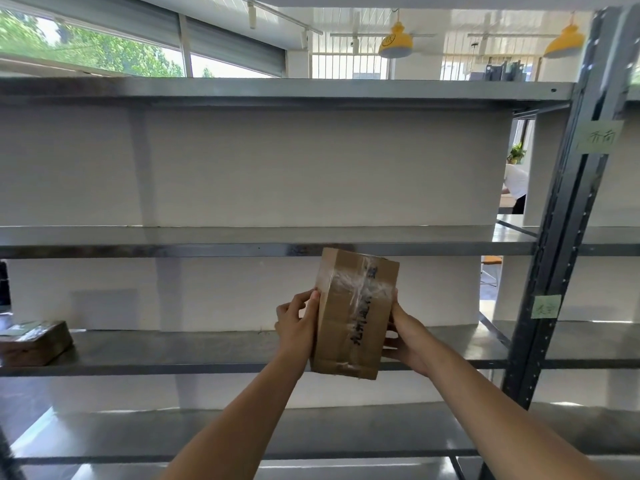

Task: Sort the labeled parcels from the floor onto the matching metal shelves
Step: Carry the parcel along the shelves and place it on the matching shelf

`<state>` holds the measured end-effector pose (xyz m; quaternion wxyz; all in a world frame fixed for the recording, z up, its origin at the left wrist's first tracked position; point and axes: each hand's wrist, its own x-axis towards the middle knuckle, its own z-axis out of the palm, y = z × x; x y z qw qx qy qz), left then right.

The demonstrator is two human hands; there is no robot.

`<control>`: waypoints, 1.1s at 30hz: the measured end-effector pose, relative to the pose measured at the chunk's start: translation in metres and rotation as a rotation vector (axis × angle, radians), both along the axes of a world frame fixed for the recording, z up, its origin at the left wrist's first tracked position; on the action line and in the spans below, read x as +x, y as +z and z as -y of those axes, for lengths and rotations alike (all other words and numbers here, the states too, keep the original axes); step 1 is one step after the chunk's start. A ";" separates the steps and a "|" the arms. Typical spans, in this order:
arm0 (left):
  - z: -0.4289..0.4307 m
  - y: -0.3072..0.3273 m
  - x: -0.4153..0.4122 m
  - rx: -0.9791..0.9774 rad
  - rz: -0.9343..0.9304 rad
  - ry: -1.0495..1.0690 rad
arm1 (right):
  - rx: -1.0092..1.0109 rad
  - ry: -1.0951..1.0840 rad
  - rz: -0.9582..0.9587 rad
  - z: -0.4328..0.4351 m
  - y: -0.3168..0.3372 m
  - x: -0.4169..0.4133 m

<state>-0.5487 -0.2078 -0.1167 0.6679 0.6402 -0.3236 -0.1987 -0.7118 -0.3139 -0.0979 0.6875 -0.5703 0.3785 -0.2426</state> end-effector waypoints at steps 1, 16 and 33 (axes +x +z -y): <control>0.001 0.001 0.001 -0.002 0.010 -0.009 | -0.006 0.002 0.005 0.001 -0.001 0.000; -0.002 -0.004 0.007 0.030 -0.224 -0.195 | -0.001 0.025 0.035 0.004 0.002 -0.001; -0.005 -0.015 0.017 0.043 -0.164 -0.264 | -0.081 0.039 0.055 0.006 -0.010 0.009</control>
